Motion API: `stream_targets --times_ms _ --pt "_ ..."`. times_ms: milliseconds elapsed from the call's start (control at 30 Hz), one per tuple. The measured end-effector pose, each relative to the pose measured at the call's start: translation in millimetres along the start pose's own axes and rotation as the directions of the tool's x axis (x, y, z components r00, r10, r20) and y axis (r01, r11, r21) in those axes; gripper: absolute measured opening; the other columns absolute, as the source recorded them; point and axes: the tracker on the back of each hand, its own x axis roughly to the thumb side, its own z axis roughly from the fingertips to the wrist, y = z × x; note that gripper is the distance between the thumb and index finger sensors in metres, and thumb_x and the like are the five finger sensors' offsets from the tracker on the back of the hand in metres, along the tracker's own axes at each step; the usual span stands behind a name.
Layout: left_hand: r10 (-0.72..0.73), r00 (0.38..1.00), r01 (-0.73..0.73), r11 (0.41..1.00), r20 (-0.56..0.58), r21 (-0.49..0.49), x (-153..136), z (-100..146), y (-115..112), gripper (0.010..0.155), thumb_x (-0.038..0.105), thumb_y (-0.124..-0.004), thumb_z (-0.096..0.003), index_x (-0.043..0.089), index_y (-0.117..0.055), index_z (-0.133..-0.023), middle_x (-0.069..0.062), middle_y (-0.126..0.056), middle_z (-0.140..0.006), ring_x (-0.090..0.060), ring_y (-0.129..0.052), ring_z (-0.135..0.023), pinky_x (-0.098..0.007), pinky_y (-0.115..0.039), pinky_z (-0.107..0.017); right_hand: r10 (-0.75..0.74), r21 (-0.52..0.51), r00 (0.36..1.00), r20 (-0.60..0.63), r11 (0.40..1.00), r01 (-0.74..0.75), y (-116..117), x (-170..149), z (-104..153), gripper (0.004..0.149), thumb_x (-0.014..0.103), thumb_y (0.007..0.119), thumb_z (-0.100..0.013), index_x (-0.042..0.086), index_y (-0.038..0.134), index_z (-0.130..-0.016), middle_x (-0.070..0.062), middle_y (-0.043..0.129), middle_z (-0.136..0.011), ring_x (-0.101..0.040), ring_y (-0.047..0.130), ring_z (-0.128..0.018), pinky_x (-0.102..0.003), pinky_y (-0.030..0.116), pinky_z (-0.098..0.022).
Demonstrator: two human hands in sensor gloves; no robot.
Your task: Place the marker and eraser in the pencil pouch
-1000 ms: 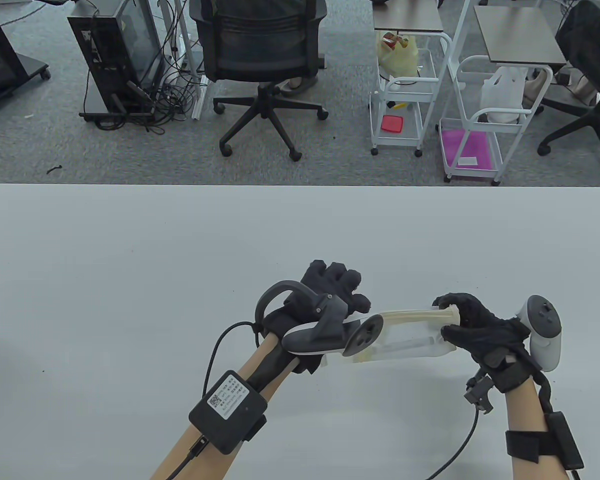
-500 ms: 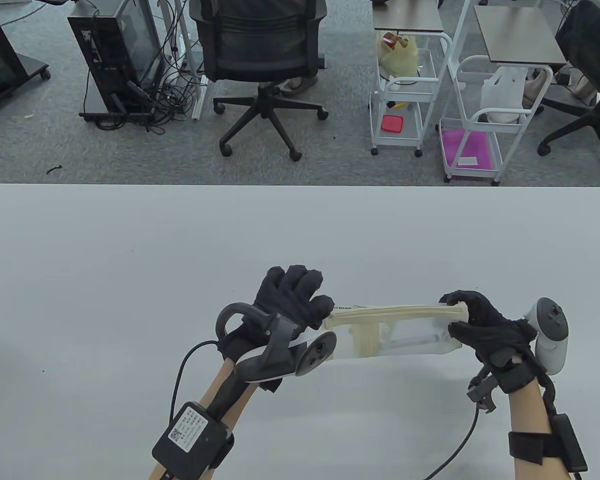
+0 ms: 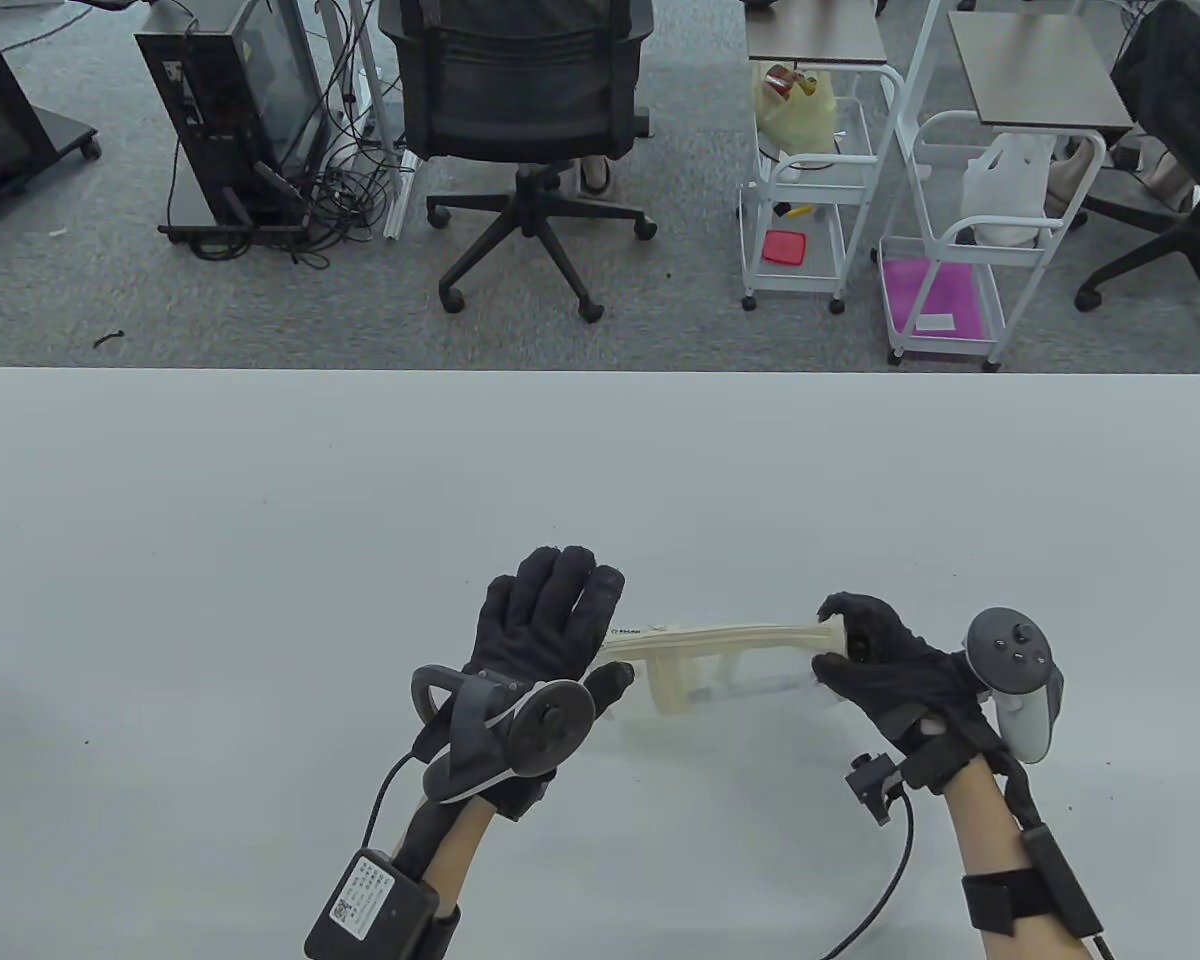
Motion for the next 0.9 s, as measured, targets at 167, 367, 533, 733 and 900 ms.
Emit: stream_targets --times_ms 167,367,533,733,900 --pt "-0.013 1.000 0.013 1.000 -0.009 -0.001 -7 4 -11 0.078 0.058 -0.070 -0.0452 0.030 -0.048 -0.115 -0.009 -0.052 -0.126 -0.038 -0.057 -0.115 -0.063 -0.055 -0.080 0.057 -0.021 0.989 -0.134 0.998 -0.060 3 -10 -2 0.066 0.036 0.090 -0.038 0.031 0.067 -0.099 -0.019 0.062 -0.107 -0.050 0.077 -0.091 -0.061 0.067 -0.060" --pt "-0.063 0.998 0.063 0.998 0.003 0.004 -6 7 -18 0.078 0.057 -0.069 -0.0453 0.030 -0.046 -0.115 -0.008 -0.050 -0.126 -0.038 -0.054 -0.116 -0.063 -0.053 -0.080 0.126 -0.030 0.969 -0.212 0.990 -0.135 -3 -15 -2 0.070 0.034 0.091 -0.037 0.023 0.067 -0.102 -0.021 0.066 -0.104 -0.050 0.078 -0.088 -0.063 0.064 -0.061" --pt "-0.070 0.998 0.070 0.997 0.002 0.012 -6 8 -20 0.079 0.057 -0.069 -0.0453 0.029 -0.045 -0.115 -0.008 -0.049 -0.126 -0.038 -0.054 -0.116 -0.063 -0.053 -0.080 0.153 -0.028 0.964 -0.218 0.986 -0.163 -7 -13 0 0.072 0.035 0.090 -0.038 0.021 0.064 -0.103 -0.021 0.065 -0.104 -0.051 0.075 -0.089 -0.064 0.060 -0.062" --pt "-0.063 0.998 0.063 0.998 -0.004 0.016 -8 9 -20 0.076 0.050 -0.069 -0.0474 0.028 -0.043 -0.115 -0.008 -0.047 -0.126 -0.038 -0.051 -0.116 -0.062 -0.053 -0.080 0.245 -0.155 0.967 -0.070 0.955 -0.253 -32 13 11 0.073 0.035 0.090 -0.038 0.022 0.062 -0.104 -0.019 0.057 -0.108 -0.051 0.065 -0.096 -0.066 0.053 -0.066" --pt "-0.031 1.000 0.031 0.999 0.001 0.025 -9 9 -18 0.077 0.051 -0.067 -0.0479 0.027 -0.040 -0.116 -0.008 -0.044 -0.127 -0.038 -0.049 -0.117 -0.062 -0.052 -0.081 0.433 -0.289 0.897 0.092 0.873 -0.392 -47 46 29 0.078 0.043 0.085 -0.038 0.024 0.054 -0.107 -0.015 0.048 -0.112 -0.049 0.054 -0.103 -0.065 0.048 -0.069"
